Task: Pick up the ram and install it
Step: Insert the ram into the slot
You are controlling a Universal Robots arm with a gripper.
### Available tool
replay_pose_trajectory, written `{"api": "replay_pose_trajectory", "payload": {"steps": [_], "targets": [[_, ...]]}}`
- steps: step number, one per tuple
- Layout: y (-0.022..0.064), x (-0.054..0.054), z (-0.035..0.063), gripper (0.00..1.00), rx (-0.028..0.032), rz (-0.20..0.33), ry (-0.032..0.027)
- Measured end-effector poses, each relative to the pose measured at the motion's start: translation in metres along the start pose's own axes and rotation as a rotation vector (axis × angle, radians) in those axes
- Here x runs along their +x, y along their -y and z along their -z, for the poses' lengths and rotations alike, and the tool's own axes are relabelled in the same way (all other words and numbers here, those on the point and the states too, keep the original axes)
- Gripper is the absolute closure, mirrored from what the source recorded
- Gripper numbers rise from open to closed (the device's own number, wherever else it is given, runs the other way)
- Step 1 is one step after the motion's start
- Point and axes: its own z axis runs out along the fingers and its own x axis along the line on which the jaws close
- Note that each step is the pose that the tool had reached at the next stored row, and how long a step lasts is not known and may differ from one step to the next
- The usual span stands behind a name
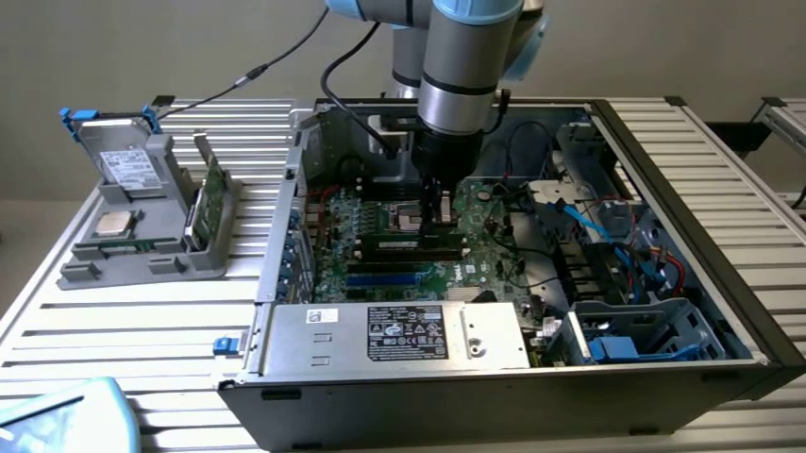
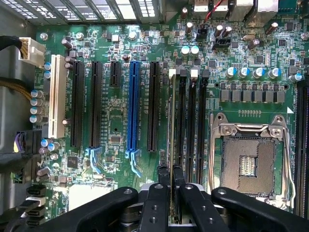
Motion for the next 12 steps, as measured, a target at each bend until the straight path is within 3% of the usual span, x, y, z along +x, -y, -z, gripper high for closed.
{"api": "replay_pose_trajectory", "payload": {"steps": [12], "targets": [[0.0002,-0.0003,-0.0027,0.86,0.0008,0.000,0.0000]]}}
